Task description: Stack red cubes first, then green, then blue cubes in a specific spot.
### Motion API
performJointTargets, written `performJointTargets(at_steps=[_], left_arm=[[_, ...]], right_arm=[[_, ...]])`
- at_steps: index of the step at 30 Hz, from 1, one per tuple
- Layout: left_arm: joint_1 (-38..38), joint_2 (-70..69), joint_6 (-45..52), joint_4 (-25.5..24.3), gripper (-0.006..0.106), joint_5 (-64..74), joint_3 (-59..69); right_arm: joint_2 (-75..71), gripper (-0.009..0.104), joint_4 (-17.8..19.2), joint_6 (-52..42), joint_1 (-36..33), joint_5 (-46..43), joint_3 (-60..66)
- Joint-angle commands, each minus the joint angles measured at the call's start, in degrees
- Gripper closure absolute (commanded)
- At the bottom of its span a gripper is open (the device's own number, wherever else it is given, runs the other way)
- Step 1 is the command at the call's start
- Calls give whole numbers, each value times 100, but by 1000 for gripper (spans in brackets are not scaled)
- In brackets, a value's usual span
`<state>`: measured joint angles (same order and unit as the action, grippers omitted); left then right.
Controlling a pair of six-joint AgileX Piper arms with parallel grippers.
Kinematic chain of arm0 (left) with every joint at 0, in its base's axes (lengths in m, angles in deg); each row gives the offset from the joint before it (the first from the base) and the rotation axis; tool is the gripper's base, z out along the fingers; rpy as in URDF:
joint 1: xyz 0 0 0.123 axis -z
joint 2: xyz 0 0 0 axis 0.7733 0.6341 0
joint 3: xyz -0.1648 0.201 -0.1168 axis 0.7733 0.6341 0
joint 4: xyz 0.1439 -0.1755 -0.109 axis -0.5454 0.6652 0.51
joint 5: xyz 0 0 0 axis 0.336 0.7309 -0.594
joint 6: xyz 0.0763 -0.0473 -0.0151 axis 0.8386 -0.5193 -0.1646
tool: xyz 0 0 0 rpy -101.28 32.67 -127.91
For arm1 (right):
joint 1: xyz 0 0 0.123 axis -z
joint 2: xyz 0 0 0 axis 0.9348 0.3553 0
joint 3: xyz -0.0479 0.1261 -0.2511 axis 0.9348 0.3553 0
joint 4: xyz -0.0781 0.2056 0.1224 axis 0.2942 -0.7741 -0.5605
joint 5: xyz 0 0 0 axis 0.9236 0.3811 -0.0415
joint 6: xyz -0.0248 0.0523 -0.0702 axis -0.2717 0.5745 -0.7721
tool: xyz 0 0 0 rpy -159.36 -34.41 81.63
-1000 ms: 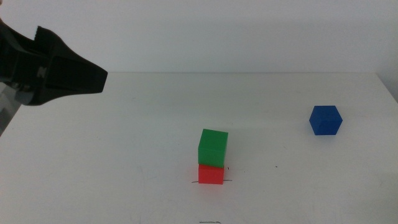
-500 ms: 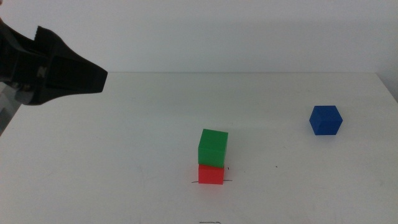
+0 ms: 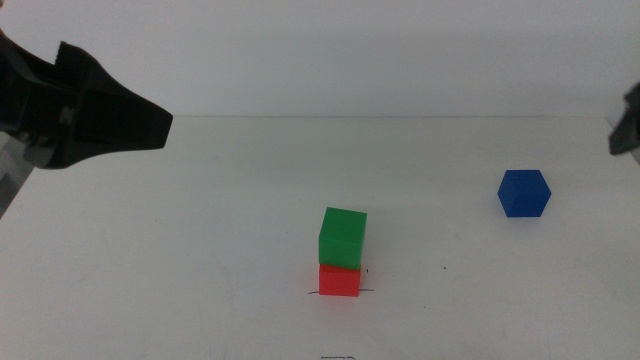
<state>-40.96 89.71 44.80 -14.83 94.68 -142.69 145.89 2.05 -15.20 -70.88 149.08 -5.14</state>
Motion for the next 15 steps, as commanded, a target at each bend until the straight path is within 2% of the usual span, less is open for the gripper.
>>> performJointTargets(at_steps=[1,9,12,15], left_arm=[[-8,-67,-12,265,7,-305,-134],[-8,-67,-12,265,7,-305,-134],[-8,-67,-12,265,7,-305,-134],[-8,-67,-12,265,7,-305,-134]], right_arm=[[187,28,-20,-11,-1,-83,-504],[1449,28,-596,-134,-1,-352,-1255],[2014,25,-598,-342,-1,-202,-1763],[2593,18,-453,-570,-1,176,-2349]])
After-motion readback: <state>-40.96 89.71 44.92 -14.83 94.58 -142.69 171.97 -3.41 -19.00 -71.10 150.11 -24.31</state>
